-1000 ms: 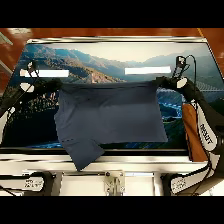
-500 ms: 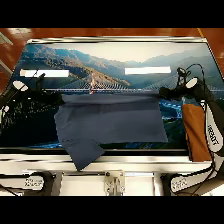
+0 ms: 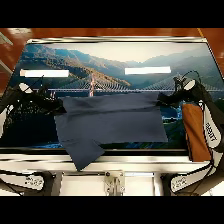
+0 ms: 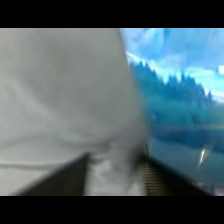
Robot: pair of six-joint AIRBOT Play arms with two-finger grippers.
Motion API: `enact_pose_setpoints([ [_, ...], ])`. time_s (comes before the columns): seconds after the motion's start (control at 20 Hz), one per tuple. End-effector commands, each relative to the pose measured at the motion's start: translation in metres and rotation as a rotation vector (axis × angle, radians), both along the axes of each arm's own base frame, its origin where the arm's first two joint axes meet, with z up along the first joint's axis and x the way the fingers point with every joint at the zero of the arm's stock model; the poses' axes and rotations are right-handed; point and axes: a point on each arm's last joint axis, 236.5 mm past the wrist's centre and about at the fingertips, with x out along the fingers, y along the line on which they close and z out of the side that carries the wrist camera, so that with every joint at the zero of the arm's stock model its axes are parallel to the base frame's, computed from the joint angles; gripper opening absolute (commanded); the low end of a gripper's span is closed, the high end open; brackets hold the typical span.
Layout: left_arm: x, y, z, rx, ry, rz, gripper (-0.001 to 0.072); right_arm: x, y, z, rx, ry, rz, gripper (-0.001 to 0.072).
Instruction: Fold the shirts.
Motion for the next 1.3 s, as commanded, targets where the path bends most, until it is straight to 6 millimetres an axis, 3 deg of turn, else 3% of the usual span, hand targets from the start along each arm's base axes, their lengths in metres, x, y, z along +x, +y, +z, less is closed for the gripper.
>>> enact_pose_setpoints([
  [0.0,-0.012,0.009,0.018,-0.026,0.060,0.007,0.0507,-0.014,-0.002,0.025,0.029,0.023,0.072,0.0559],
  [0.1,-0.027,0.022,0.045,-0.043,0.071,0.003,0.0504,-0.029,-0.026,0.057,-0.008,0.020,0.128,0.0559],
  [0.15,-0.039,0.029,0.057,-0.048,0.082,0.008,0.0488,-0.045,-0.049,0.070,-0.057,0.047,0.126,0.0559],
  [0.25,-0.072,0.035,0.065,-0.053,0.097,0.023,0.0390,-0.078,-0.094,0.086,-0.126,0.119,0.083,0.0559],
  [0.35,-0.120,0.027,0.044,-0.062,0.137,0.076,0.0377,-0.096,-0.123,0.097,-0.098,0.129,-0.034,0.0559],
  [0.45,-0.176,0.010,0.012,-0.083,0.207,0.126,0.0405,-0.106,-0.136,0.101,-0.049,0.116,-0.112,0.0559],
  [0.55,-0.206,-0.008,-0.008,-0.140,0.215,0.167,0.0479,-0.111,-0.142,0.099,-0.020,0.115,-0.151,0.0559],
  [0.7,-0.216,-0.031,-0.021,-0.224,0.208,0.221,0.0479,-0.110,-0.138,0.092,-0.008,0.112,-0.155,0.0559],
  [0.95,-0.225,-0.037,-0.034,-0.220,0.237,0.229,0.0478,-0.106,-0.138,0.089,-0.010,0.092,-0.149,0.0559],
  [1.05,-0.220,-0.039,-0.038,-0.209,0.223,0.225,0.0472,-0.106,-0.139,0.089,-0.011,0.091,-0.150,0.0559],
  [1.15,-0.212,-0.045,-0.041,-0.217,0.203,0.235,0.0470,-0.107,-0.138,0.089,-0.009,0.094,-0.150,0.0628],
  [1.25,-0.208,-0.053,-0.044,-0.220,0.199,0.229,0.0428,-0.113,-0.134,0.083,0.004,0.119,-0.147,0.0627],
])
